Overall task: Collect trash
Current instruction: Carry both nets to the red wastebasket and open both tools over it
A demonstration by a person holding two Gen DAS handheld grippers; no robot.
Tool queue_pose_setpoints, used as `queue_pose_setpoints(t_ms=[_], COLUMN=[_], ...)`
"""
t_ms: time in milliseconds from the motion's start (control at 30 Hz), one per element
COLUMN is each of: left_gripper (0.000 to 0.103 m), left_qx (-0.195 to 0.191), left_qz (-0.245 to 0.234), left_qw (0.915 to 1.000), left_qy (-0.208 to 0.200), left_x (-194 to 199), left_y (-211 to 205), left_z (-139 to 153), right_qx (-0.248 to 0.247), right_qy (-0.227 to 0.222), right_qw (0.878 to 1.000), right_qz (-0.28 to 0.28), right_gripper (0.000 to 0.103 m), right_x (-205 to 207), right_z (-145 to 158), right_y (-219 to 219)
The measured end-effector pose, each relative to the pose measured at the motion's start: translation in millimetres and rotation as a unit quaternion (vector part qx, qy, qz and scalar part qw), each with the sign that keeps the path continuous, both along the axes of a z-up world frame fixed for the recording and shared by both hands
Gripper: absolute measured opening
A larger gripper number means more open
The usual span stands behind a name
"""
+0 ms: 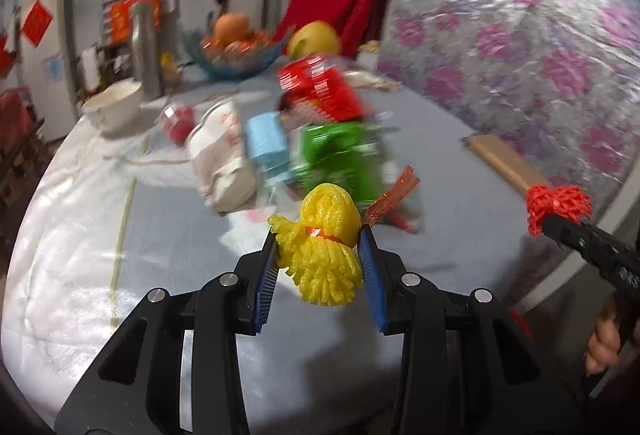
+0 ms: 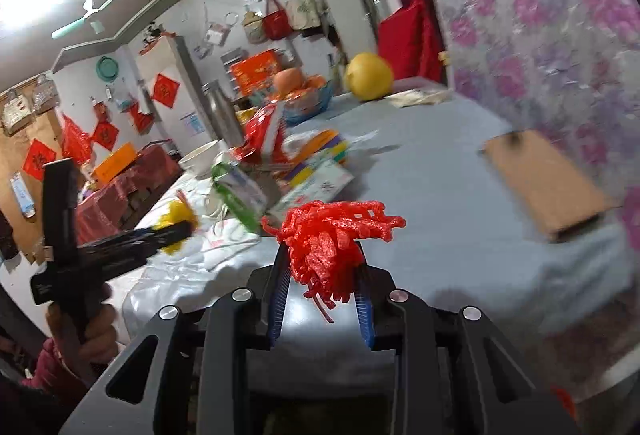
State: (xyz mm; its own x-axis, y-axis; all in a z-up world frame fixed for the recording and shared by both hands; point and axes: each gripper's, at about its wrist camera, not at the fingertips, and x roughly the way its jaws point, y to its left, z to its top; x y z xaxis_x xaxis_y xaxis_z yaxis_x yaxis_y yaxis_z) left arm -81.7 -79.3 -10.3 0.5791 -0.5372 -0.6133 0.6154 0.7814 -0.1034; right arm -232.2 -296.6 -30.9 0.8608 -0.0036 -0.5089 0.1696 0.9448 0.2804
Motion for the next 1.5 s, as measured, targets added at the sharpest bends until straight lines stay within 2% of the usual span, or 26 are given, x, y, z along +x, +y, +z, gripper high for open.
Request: queue_pose_setpoints(t_ms=[100,200,367,500,600,633,667,733,933,1000,1033,1067,1167,1300,1500], left_gripper=[0.039,0.039,0.039,0.039,0.039,0.039,0.039,0.039,0.042,0.046,0.053,0.065,0.08,0.086,0.091], left_qx=[0.003,0.022,0.041,0.061,0.082,0.093,0.103,0.119,0.144,0.154,0.155,0.156,0.146,0.144,0.117], left_qz=[-0.042,-0.093,-0.165,-0.215,-0.256,-0.27,-0.281,-0.308,-0.361,-0.37,-0.374,-0.377,-0.372,-0.359,-0.279], left_qw=[0.9991,0.9954,0.9853,0.9734,0.9603,0.9554,0.9511,0.9402,0.9144,0.9074,0.9048,0.9026,0.9081,0.9175,0.9507], left_qy=[-0.006,-0.006,0.018,0.051,0.074,0.075,0.075,0.083,0.113,0.127,0.132,0.137,0.123,0.094,0.068], left_x=[-22.6,-47.5,-76.2,-94.2,-112.1,-119.9,-126.8,-142.6,-171.2,-180.1,-181.4,-184.7,-190.3,-186.2,-144.6], left_y=[-18.0,-49.7,-101.2,-145.9,-181.4,-195.5,-208.1,-233.0,-287.0,-304.2,-306.7,-310.1,-313.7,-306.6,-270.9], left_z=[7.0,4.7,-10.2,-27.8,-41.1,-46.5,-51.3,-61.1,-96.2,-106.8,-108.2,-109.0,-104.6,-94.3,-74.8], right_qx=[-0.014,-0.025,0.005,0.048,0.08,0.089,0.098,0.116,0.125,0.136,0.139,0.141,0.134,0.122,0.095], right_qy=[0.02,0.062,0.165,0.259,0.308,0.315,0.318,0.298,0.211,0.185,0.175,0.166,0.147,0.133,0.123], right_qw=[0.999,0.995,0.977,0.951,0.933,0.929,0.926,0.927,0.937,0.939,0.939,0.94,0.944,0.953,0.965], right_qz=[-0.032,-0.074,-0.135,-0.161,-0.167,-0.171,-0.18,-0.195,-0.246,-0.257,-0.26,-0.262,-0.262,-0.245,-0.209], right_gripper=[0.03,0.03,0.03,0.032,0.042,0.05,0.054,0.055,0.065,0.065,0.065,0.065,0.065,0.065,0.065], right_x=[-29.9,-56.9,-87.0,-103.6,-113.8,-117.6,-123.6,-134.8,-170.6,-179.3,-181.1,-183.5,-186.3,-181.6,-161.6], right_z=[1.2,-16.3,-82.1,-153.3,-196.2,-203.2,-208.8,-204.6,-163.6,-154.2,-150.0,-147.3,-139.1,-130.3,-109.9], right_y=[-23.7,-52.2,-102.5,-136.2,-154.0,-157.4,-163.1,-175.2,-204.8,-217.5,-219.2,-221.3,-223.1,-213.8,-186.1])
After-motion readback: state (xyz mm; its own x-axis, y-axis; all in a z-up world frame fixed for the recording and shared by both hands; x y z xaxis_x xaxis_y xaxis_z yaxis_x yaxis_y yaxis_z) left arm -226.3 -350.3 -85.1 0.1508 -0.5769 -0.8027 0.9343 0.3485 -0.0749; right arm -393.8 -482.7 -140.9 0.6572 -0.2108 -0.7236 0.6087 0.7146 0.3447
